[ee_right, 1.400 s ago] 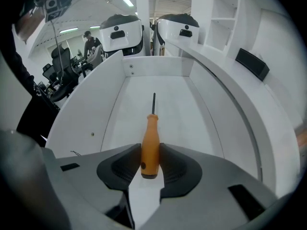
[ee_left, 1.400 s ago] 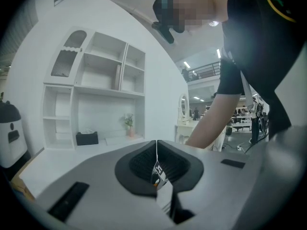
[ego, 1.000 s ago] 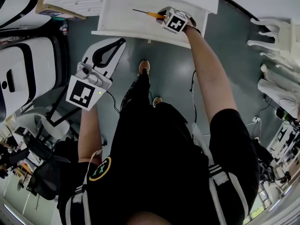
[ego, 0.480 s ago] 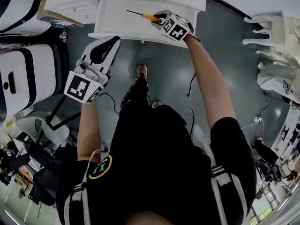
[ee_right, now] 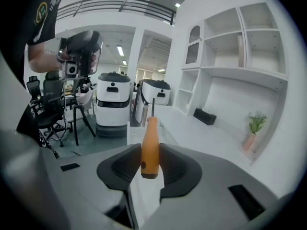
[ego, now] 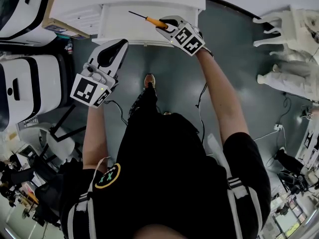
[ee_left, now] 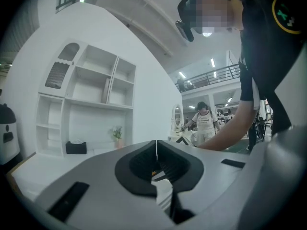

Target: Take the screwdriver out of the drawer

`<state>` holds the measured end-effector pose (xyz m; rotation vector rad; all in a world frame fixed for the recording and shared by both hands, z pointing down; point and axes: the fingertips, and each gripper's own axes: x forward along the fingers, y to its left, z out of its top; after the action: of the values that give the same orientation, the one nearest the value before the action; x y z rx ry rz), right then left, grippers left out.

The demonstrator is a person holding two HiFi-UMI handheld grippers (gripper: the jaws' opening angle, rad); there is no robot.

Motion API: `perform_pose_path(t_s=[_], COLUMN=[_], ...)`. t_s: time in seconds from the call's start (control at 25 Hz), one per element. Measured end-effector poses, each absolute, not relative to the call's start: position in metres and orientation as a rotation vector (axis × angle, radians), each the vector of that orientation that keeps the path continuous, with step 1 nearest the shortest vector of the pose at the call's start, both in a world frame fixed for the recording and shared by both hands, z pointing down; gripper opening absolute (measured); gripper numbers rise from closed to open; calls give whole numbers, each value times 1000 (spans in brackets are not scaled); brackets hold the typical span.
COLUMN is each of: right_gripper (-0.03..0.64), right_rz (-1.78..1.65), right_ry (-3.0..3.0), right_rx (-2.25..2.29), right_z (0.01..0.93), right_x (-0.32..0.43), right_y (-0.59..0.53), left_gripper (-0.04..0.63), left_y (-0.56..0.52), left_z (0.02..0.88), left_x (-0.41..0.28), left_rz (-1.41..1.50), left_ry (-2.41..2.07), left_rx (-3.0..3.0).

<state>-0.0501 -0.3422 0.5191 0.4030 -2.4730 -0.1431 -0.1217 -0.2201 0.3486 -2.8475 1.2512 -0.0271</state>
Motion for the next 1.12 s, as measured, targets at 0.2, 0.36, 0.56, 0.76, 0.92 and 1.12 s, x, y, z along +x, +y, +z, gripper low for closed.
perform_pose_path(t_s=[0.2,0.36,0.56,0.76,0.92,1.12], right_gripper=[133,133,133,133,133,133], right_rz=[-157,-169,-206,-217,-219,-228], right_ry=[-2539,-2595,-2653,-2724,-2786,-2830], right_rx=[462,504,536,568,591,613], right_z=[482,452,419,391,367,352], right_x=[-27,-7,18,48,74,100], right_y=[-310,-277,-226,-171,-128,-86], left_gripper=[21,21,21,21,21,21], left_y=[-192,-160,-115,-70,-35,-1], left_z=[332,320,306,296,289,282], left_x=[-97,-78,-51,-21,4,25], left_rz=[-15,-14,2,-1,9,-10], left_ry=[1230,1215,1209,1206,1209,1202], left_rx=[-2822,-2801,-2780,-2779,-2787,-2792])
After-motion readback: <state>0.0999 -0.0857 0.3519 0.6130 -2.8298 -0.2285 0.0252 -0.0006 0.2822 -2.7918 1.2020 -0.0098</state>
